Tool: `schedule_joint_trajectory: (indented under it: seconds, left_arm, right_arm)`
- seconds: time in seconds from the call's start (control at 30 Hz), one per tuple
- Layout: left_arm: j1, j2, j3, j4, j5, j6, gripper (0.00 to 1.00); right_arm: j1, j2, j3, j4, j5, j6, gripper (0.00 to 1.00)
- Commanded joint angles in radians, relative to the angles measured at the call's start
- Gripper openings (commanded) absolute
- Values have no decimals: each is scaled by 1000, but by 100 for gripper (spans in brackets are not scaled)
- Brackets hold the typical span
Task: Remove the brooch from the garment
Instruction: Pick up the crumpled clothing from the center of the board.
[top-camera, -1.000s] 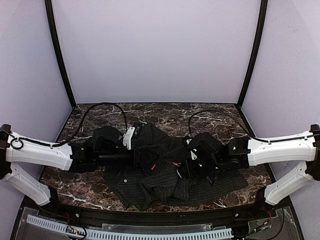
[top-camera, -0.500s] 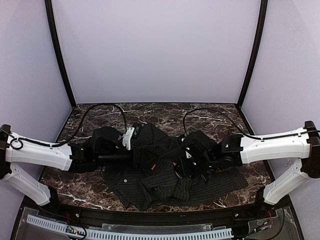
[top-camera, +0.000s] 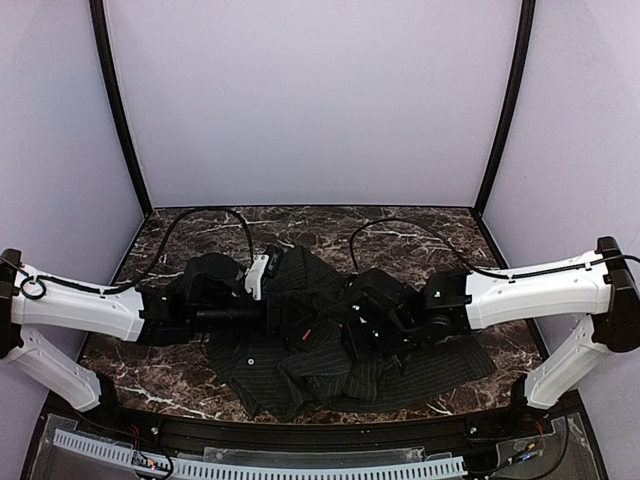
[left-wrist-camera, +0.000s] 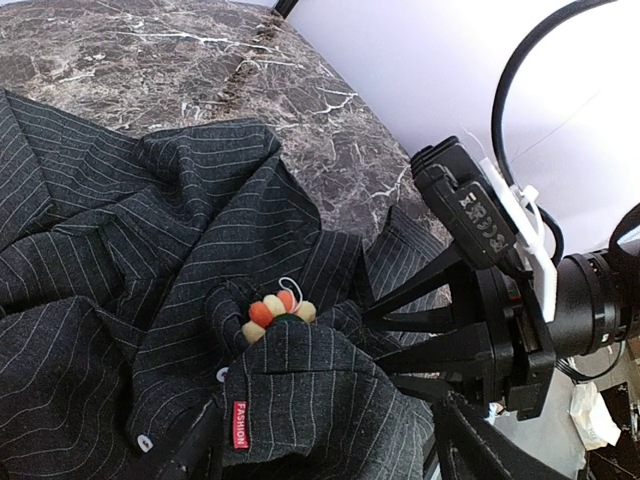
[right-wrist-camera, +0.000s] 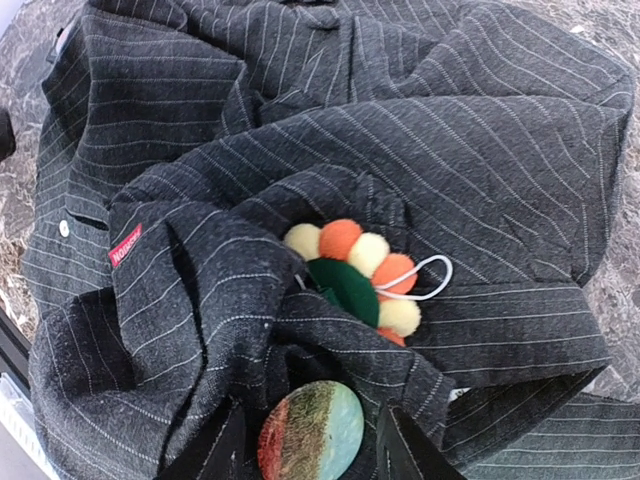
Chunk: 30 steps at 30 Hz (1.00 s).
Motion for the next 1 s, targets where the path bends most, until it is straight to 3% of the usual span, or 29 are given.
schedule_joint_trajectory:
  seconds: [0.0, 0.1, 0.33, 0.8, 0.97]
  left_arm:
    - [3, -31, -25, -8, -8, 1, 73]
    - [4, -35, -29, -8, -10, 1, 73]
    - [4, -50, -39, -5, -19, -1, 73]
    - [4, -47, -36, -1, -19, 1, 74]
    - [4, -54, -32, -8, -23, 8, 74]
  right_arm:
    - [29, 38, 47, -43, 32, 19, 46]
    - [39, 52, 60, -55, 38, 27, 47]
    - [43, 55, 70, -155, 80, 86, 32]
    - [42, 60, 55, -183, 68, 123, 21]
    - [42, 59, 60, -199, 84, 130, 0]
